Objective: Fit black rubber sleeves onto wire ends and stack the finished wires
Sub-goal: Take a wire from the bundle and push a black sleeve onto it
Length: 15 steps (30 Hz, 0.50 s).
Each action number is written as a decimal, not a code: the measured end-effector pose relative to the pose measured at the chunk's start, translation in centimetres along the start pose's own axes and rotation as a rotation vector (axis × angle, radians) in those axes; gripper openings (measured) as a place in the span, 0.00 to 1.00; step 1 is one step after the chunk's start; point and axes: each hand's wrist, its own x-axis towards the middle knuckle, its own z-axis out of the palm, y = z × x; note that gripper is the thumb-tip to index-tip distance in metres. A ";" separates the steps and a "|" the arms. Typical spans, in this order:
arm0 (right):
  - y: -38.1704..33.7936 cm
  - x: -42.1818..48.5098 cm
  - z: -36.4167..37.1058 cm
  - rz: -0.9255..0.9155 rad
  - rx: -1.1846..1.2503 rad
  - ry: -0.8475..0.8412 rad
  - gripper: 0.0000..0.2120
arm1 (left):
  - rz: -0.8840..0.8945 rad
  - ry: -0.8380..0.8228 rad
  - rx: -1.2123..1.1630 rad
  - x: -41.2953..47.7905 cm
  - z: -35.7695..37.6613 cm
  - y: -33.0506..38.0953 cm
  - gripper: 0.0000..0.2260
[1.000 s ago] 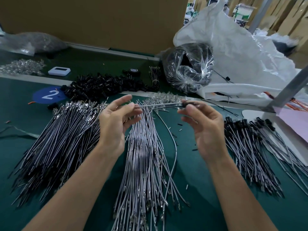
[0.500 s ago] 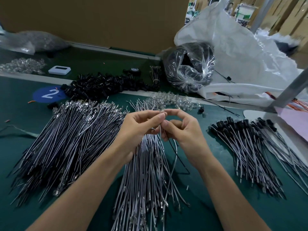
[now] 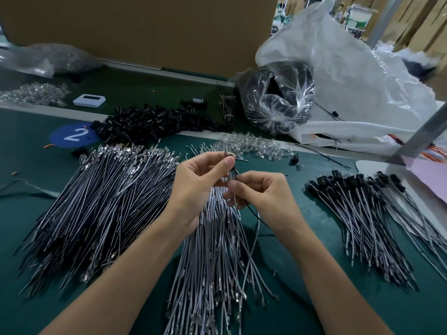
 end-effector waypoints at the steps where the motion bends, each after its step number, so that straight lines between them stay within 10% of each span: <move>1: 0.0 0.0 0.0 -0.001 0.004 0.001 0.03 | 0.006 0.001 0.017 -0.1 0.1 -0.1 0.10; 15: -0.2 0.0 0.1 -0.043 -0.016 0.052 0.02 | 0.091 0.054 0.030 -0.1 -0.3 0.3 0.06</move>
